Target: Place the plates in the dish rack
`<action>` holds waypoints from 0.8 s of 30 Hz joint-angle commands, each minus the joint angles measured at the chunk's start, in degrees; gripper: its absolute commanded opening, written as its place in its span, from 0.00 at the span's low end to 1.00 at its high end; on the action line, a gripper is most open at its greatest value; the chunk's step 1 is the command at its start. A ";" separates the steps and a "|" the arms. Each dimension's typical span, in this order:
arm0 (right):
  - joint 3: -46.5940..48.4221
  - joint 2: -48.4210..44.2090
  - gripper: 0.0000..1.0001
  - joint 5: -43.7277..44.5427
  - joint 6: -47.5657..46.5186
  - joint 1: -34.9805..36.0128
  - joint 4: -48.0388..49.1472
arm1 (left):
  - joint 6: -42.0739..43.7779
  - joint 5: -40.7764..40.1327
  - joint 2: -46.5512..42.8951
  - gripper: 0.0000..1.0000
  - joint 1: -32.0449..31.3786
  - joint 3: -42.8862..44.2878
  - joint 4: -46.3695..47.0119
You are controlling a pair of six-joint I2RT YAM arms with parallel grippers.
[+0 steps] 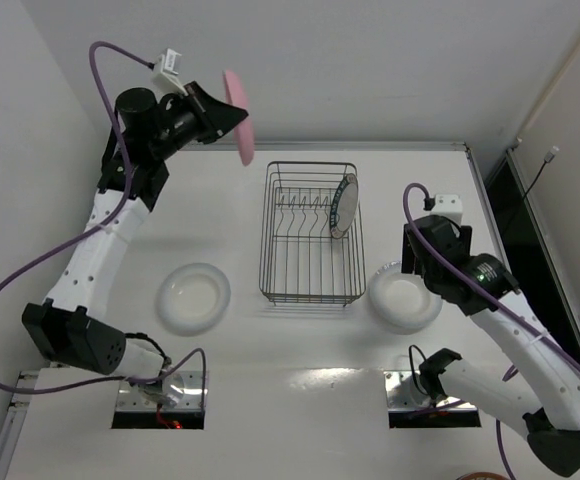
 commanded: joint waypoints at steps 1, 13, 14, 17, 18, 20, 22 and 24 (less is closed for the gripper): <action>-2.46 -1.05 0.70 5.59 1.03 -0.29 1.56 | -9.45 10.07 3.75 0.00 -3.94 0.65 13.55; -6.16 -0.44 0.79 6.66 1.03 -0.29 5.17 | -16.07 16.85 20.02 0.00 -14.32 1.18 27.28; -6.16 -0.44 0.79 6.66 1.03 -0.29 5.17 | -15.46 16.85 20.89 0.00 -14.33 1.18 27.28; -6.16 -0.44 0.81 6.04 0.50 -0.29 5.78 | -15.45 16.85 23.44 0.00 -14.95 2.23 27.28; -6.16 -0.96 0.81 6.04 0.50 -0.29 5.78 | -15.45 16.85 23.97 0.00 -15.47 2.23 27.28; -6.16 -0.97 0.82 6.04 0.50 -0.29 5.78 | -14.93 16.85 24.59 0.00 -15.47 2.23 26.75; -6.16 -0.97 0.82 5.52 0.50 -0.29 5.78 | -14.92 16.24 25.21 0.00 -16.09 0.92 26.75; -6.16 -0.97 0.83 5.51 0.50 -0.29 5.78 | -14.92 16.23 26.43 0.00 -16.61 0.21 28.15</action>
